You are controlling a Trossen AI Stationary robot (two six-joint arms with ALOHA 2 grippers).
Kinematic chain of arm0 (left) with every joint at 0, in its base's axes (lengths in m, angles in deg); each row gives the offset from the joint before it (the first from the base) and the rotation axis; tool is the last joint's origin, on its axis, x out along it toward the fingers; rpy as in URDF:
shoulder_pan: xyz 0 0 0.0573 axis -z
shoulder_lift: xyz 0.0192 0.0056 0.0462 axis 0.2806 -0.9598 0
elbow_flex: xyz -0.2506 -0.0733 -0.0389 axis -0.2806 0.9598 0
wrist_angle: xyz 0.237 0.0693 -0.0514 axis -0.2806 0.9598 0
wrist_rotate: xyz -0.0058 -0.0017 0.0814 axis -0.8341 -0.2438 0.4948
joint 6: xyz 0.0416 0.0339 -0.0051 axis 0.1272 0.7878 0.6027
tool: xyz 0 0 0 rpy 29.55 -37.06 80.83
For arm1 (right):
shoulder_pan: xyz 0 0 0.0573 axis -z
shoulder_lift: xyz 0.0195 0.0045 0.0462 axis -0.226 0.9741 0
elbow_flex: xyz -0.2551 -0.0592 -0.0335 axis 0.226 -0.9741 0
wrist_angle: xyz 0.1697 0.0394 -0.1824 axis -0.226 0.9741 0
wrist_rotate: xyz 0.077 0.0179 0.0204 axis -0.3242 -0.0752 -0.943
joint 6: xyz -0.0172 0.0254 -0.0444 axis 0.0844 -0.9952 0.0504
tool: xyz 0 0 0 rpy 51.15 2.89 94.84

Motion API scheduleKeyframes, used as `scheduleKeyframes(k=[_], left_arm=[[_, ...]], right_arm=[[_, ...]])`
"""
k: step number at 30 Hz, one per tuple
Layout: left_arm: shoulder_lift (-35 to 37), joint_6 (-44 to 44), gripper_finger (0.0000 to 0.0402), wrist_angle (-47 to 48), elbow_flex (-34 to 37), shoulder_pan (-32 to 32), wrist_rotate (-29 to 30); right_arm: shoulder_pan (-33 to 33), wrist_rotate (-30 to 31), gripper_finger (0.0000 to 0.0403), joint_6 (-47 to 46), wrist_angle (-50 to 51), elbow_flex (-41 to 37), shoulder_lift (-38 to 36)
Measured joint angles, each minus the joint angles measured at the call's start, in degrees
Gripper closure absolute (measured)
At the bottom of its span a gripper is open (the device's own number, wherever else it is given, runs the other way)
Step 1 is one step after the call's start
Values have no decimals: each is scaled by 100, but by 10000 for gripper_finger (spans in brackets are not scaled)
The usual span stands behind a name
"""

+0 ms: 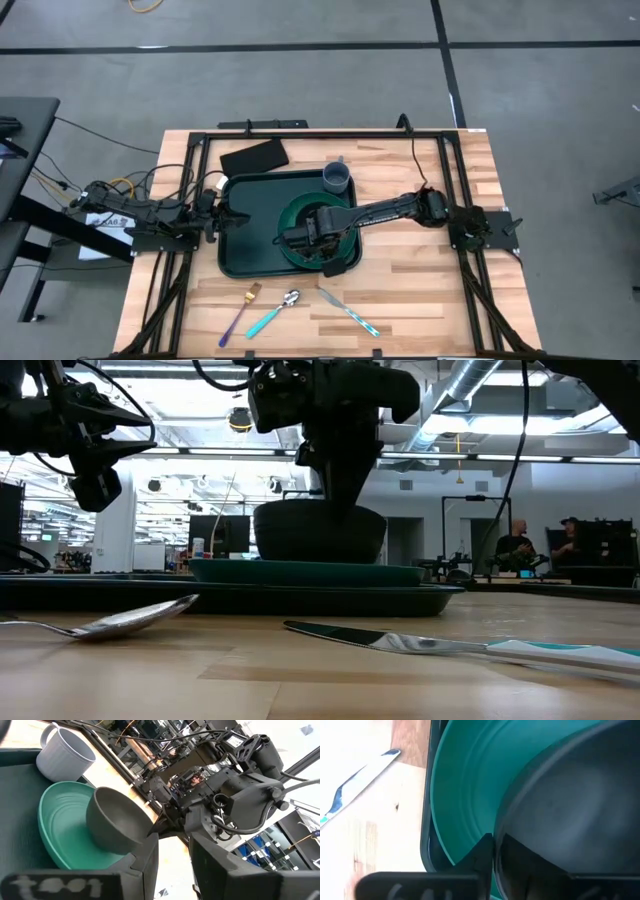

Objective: Set up tray
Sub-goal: Put the black bowl on the black tray on top of the green plate, then put the napkin on the black tray to the left of the green plate

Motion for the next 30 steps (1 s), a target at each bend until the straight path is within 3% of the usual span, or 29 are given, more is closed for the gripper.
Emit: scheduleKeyframes(k=[14, 22, 30], left_arm=[[-1, 0, 303, 0, 0, 0, -2], [0, 24, 303, 2, 0, 0, -4], [0, 103, 303, 0, 0, 1, -1]], right_arm=[[15, 6, 275, -660, 3, 0, -35], [15, 2, 238, -1139, -88, 0, -556], [55, 5, 225, -2890, -733, 0, -1583]])
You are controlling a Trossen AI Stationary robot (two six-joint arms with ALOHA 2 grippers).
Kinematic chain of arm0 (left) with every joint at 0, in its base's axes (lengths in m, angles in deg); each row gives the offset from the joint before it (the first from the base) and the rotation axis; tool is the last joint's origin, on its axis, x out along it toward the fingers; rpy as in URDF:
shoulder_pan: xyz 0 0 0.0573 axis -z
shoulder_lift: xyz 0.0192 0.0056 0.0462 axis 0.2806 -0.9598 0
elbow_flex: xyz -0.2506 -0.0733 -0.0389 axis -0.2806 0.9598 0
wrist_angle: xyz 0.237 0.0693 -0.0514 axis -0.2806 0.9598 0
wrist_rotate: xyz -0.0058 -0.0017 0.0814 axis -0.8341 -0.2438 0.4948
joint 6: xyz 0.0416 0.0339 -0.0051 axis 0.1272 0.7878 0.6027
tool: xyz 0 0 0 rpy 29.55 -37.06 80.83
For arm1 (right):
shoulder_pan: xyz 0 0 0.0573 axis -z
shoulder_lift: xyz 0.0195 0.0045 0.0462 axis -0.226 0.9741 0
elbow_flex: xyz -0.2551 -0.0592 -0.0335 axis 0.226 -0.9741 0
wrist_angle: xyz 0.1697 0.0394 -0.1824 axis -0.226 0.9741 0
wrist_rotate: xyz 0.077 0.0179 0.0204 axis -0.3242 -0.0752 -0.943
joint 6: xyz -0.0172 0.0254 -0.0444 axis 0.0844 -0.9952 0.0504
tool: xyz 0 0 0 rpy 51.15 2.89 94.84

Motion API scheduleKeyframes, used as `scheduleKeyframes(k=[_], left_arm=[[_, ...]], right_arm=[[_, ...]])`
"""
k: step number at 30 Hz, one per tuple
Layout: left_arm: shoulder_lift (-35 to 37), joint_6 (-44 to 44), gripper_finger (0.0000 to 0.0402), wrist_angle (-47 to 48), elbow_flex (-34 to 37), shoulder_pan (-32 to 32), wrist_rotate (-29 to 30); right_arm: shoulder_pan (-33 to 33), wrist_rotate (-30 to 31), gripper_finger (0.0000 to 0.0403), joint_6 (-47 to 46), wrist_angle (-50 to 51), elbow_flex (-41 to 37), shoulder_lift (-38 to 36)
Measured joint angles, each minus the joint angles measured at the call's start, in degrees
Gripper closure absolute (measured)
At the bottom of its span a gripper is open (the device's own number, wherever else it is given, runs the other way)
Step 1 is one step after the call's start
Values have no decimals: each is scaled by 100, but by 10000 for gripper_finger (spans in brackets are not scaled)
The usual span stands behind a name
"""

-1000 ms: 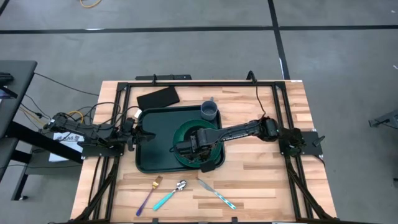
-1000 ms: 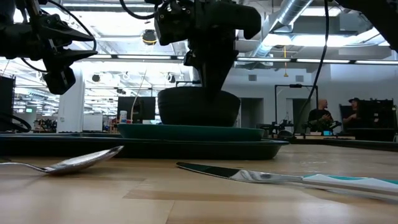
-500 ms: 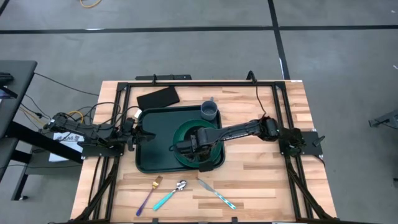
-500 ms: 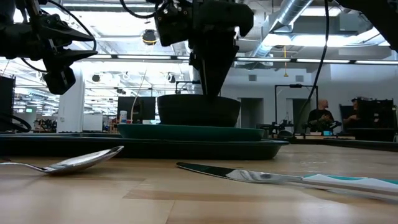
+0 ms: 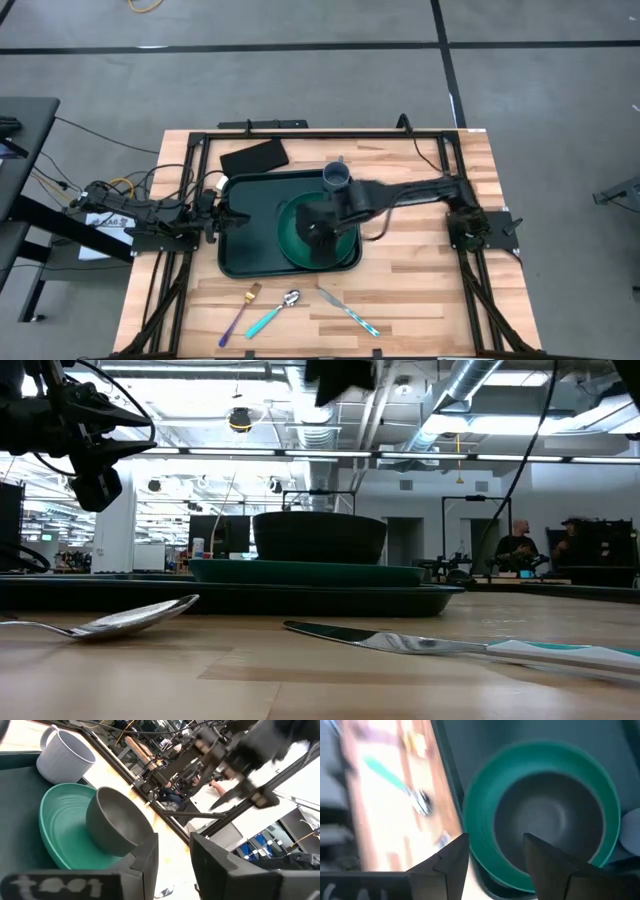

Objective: Set up tray
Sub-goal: Put the napkin on the black tray to the left of the green plate

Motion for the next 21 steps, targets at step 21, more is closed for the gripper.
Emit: scheduleKeyframes(k=[21], left_arm=[[0, -28, 303, 0, -1, -2, -43]], right_arm=[[-468, 2565, 237, -4220, 1782, -1, -1235]])
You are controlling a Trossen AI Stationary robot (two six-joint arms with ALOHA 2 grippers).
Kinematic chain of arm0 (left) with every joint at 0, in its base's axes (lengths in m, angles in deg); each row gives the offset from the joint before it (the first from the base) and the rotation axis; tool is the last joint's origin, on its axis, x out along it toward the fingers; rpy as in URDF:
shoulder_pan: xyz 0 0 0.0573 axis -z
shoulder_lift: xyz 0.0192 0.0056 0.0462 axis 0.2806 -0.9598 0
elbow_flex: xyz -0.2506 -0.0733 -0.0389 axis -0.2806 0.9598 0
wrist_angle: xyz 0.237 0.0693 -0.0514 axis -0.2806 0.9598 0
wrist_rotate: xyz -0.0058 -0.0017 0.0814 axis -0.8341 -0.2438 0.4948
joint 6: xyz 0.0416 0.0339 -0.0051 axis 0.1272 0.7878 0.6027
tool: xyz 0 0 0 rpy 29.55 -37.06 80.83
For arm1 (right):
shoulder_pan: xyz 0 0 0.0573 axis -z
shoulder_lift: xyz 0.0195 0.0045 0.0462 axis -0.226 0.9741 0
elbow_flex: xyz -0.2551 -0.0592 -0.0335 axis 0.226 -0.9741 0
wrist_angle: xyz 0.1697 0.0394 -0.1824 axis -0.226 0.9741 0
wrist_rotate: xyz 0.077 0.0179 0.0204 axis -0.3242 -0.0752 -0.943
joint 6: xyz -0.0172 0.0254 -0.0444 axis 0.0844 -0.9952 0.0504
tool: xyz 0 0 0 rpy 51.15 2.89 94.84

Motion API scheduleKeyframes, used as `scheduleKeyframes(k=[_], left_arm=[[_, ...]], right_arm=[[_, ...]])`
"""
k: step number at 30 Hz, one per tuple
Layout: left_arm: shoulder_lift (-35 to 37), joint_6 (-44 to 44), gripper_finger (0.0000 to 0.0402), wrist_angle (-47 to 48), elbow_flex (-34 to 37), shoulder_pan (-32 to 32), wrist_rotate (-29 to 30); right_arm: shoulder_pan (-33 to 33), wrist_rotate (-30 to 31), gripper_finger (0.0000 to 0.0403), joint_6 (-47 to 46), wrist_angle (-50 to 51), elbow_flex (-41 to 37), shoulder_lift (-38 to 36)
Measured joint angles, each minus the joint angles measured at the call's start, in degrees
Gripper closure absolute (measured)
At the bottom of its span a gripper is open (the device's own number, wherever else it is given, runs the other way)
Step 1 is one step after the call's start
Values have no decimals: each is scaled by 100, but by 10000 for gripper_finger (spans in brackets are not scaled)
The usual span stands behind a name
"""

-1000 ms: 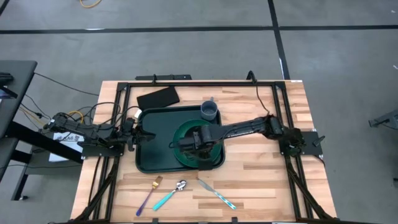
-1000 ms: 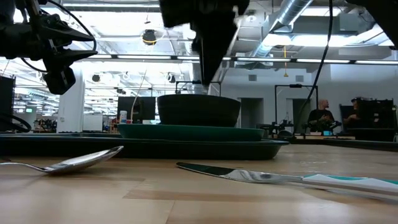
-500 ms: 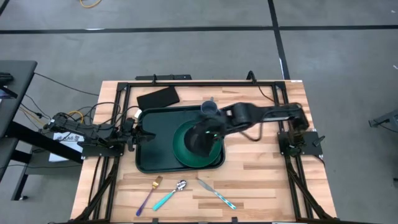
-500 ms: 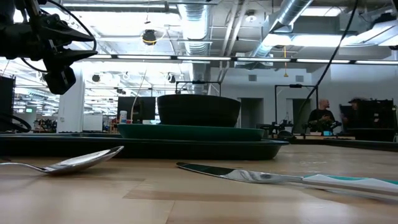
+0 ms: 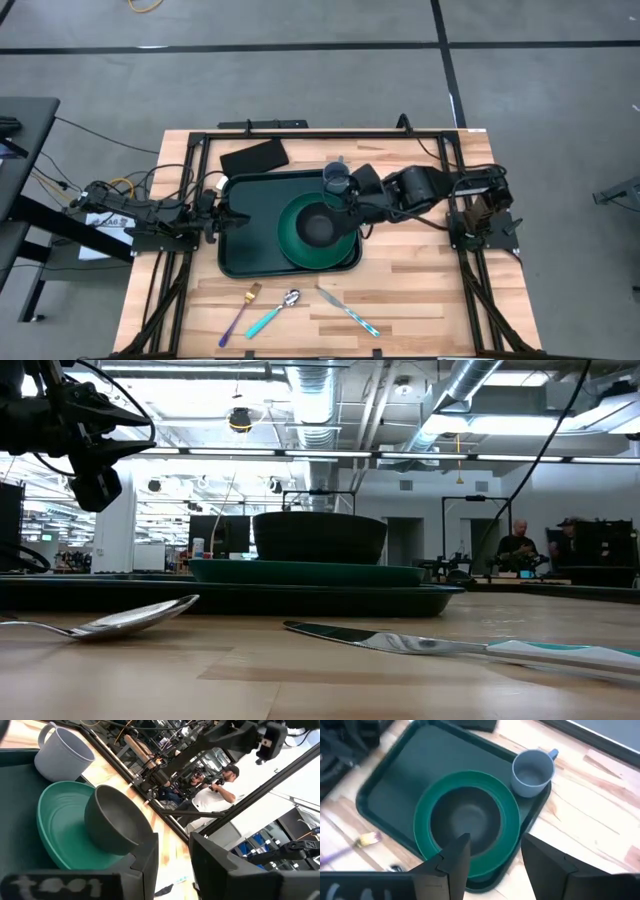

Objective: Set up tray
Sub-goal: Put the napkin on the black tray to the left of the green plate

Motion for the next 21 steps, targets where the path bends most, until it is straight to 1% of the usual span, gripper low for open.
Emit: scheduleKeyframes(k=[6, 9, 12, 17, 21], left_arm=[[0, -3, 303, 4, -1, 0, -193], [0, -92, 303, 17, -1, 0, -284], [0, -98, 303, 28, -1, 0, -304], [0, -115, 303, 32, -1, 0, -296], [0, -219, 303, 34, -1, 0, -276]], right_arm=[[-38, -6, 243, 190, -653, 0, -19], [-114, -58, 243, 350, -581, -8, -153], [-190, 28, 244, 474, -400, -4, -397], [-339, 298, 244, 1533, -424, -2, -897], [-373, 334, 244, 2111, -429, -2, -1339]])
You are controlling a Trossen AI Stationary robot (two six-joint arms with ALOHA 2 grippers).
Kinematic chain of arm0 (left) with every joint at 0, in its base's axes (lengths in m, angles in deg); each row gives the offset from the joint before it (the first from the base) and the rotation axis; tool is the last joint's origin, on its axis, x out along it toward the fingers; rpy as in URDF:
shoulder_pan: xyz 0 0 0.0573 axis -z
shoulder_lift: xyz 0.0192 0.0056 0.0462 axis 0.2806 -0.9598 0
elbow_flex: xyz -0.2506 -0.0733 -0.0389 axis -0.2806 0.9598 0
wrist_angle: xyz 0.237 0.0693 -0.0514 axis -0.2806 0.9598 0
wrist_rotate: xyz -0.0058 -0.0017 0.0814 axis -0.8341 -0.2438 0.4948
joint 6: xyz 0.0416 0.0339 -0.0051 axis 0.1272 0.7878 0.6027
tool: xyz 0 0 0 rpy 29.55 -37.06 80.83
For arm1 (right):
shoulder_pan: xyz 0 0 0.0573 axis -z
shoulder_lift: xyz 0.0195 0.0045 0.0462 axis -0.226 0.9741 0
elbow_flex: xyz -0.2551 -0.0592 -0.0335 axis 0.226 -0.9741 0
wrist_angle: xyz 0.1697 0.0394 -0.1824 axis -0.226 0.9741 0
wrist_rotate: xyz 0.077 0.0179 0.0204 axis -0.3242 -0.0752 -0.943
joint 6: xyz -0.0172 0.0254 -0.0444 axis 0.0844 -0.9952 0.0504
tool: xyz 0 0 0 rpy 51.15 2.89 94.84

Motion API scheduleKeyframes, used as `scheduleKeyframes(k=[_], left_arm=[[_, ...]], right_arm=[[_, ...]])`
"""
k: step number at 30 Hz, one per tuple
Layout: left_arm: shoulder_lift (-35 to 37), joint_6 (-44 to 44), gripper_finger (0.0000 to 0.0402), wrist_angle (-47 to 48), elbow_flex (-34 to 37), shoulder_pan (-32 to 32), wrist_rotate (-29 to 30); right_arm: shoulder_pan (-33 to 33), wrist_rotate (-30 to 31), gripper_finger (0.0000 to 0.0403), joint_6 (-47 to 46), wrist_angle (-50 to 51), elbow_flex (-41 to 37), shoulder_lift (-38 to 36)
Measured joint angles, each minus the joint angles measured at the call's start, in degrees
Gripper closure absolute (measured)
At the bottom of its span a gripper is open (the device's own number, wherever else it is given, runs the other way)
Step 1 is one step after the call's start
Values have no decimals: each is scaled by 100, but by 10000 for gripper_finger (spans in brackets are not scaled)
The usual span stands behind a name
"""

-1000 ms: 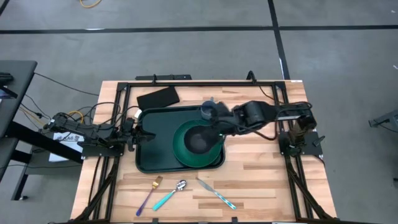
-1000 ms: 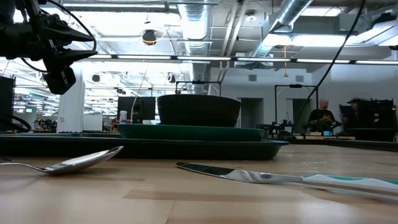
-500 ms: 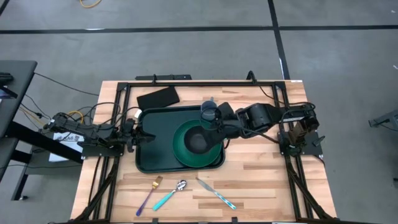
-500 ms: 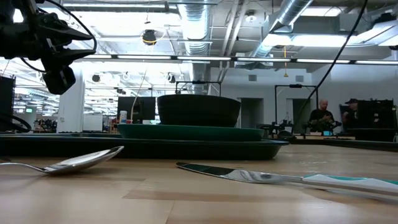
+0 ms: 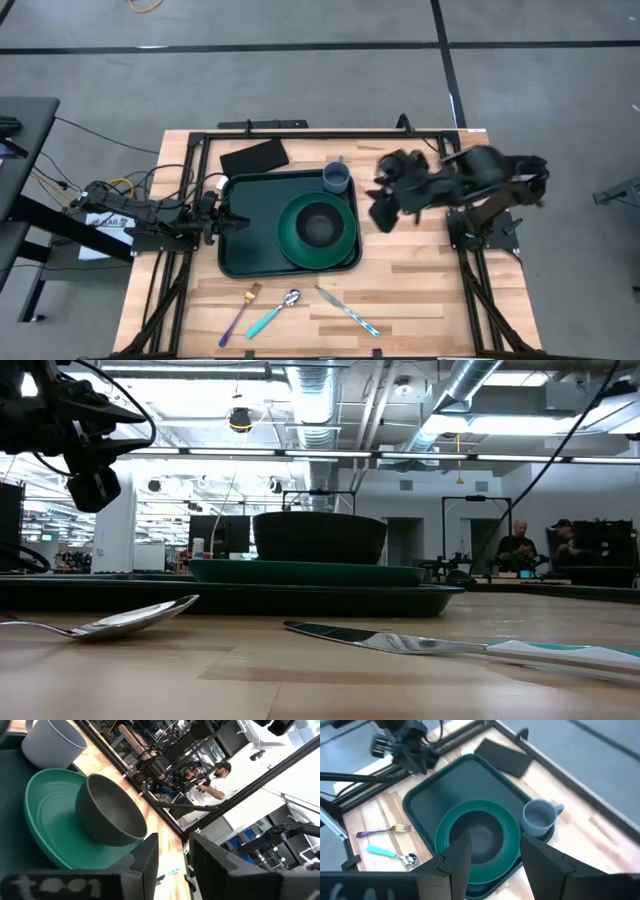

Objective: Set up tray
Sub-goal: Put the napkin on the black tray to the left of the green plate

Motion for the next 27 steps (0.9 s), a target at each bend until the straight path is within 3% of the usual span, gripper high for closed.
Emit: scheduleKeyframes(k=[11, 18, 22, 27], left_arm=[[0, -257, 303, 1, 0, 0, 47], [0, -692, 303, -53, 0, 2, 657], [0, -758, 303, -75, 0, 2, 1059], [0, -903, 303, -93, 0, 0, 1391]], right_arm=[[2, -30, 244, 1657, -28, 0, -1205], [2, -35, 244, 1950, -58, -67, -1957], [2, -52, 244, 2109, -68, -701, -2452], [2, -77, 244, 1971, -929, -2341, -3479]])
